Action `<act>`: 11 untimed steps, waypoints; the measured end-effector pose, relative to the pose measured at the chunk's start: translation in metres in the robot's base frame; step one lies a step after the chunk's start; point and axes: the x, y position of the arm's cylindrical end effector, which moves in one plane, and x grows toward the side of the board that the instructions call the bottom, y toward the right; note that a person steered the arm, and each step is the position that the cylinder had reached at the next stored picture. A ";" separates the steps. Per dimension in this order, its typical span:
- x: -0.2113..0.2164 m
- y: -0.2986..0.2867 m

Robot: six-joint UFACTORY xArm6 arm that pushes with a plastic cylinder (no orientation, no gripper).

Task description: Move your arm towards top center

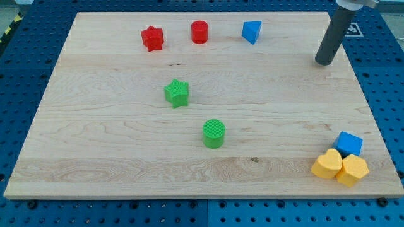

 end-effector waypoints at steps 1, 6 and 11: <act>0.000 -0.006; -0.024 -0.011; -0.136 -0.150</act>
